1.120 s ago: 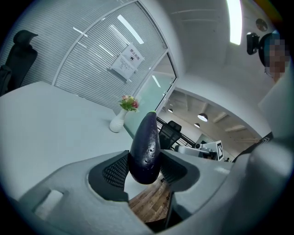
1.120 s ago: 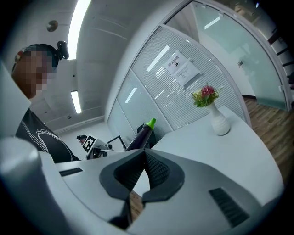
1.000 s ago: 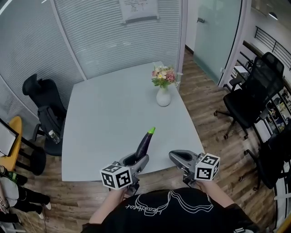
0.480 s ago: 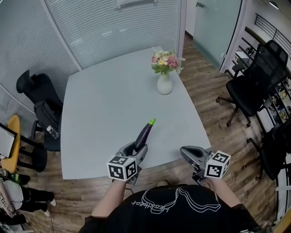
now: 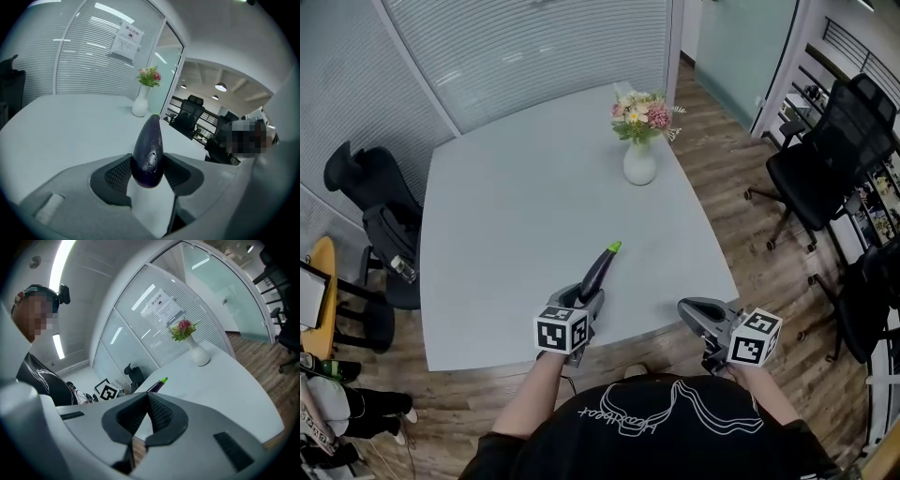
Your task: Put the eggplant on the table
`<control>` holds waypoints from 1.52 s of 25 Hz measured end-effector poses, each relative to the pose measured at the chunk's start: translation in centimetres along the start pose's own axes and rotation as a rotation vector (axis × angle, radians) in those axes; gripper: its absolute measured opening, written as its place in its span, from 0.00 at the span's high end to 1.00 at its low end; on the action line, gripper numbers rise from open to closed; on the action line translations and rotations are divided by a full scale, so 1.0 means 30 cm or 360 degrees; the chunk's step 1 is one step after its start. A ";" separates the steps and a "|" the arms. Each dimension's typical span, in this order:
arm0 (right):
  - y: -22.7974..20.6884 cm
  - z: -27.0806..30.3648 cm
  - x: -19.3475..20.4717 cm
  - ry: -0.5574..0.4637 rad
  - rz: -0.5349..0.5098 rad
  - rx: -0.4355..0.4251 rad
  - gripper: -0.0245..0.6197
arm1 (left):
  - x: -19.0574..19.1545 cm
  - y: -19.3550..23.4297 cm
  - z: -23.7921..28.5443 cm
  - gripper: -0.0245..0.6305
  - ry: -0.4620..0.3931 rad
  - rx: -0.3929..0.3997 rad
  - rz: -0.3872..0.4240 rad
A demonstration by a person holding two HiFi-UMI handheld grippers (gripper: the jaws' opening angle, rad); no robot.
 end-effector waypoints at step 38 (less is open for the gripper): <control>-0.089 0.085 0.001 0.0049 0.0123 0.0033 0.95 | 0.165 0.139 0.180 0.64 0.0377 -0.0065 0.0117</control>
Point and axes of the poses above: the fingertips, and each gripper's own axes: z forward along the fingers, y to its left, x out of its underside, the point moved 9 cm from there along -z, backward along the fingers, and after that the axes turned 14 degrees about -y, right-handed, at the moved point
